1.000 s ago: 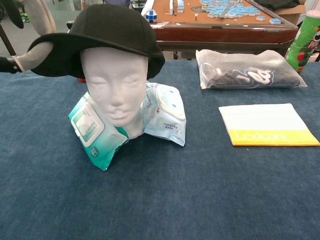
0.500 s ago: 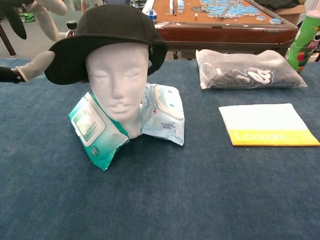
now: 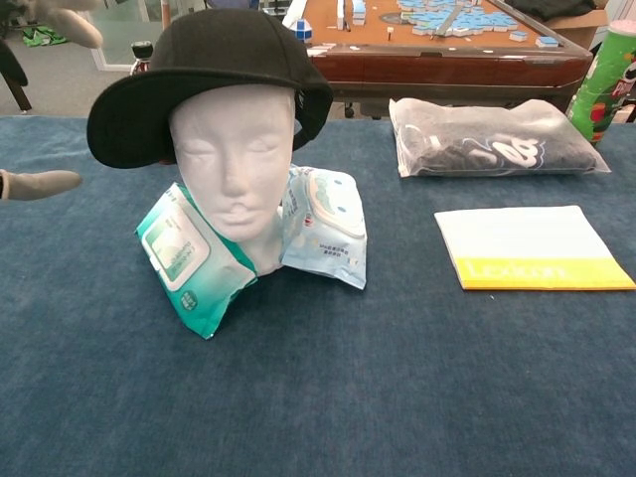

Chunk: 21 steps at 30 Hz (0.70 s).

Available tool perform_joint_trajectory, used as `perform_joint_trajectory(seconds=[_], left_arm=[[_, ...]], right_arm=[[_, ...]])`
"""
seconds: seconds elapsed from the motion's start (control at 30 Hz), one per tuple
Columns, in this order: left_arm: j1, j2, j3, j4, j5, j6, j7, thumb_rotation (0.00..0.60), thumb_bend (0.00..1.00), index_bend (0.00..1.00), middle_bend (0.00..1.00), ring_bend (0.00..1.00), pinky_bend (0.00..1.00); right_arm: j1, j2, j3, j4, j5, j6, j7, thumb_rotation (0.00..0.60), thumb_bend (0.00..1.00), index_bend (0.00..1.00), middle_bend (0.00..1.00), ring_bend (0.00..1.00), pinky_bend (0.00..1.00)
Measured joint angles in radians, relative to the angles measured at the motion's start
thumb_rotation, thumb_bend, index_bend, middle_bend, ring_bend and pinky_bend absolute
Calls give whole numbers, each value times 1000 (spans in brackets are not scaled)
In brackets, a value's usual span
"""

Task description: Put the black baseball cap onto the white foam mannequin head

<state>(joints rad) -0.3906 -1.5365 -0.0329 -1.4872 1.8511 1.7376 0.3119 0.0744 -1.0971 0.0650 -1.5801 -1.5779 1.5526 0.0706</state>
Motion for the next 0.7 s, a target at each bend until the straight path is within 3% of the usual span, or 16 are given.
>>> perform_joint_trajectory(seconds=[0.17,0.33,0.53,0.7], left_arm=[[55,71,6,-59,-75,-22,53,600,87,76,186,157,369],[101,105,-2,-65,-135,-17,23,600,87,110,219,185,378],[153,144,-23,-39,-227,-8,-19,600,87,437,480,358,521],[176,228,-10,-78,-277,-70,-24,600,87,532,537,392,550]], right_arm=[[0,-2,2,0,4,-2,-7,600,0,134,179,119,304],[0,-6,2,-2,4,0,-22,600,0,134,179,119,304],[0,-15,4,-4,8,0,-45,600,0,133,179,119,304],[6,-26,7,-4,23,-17,-76,600,0,134,179,119,304]])
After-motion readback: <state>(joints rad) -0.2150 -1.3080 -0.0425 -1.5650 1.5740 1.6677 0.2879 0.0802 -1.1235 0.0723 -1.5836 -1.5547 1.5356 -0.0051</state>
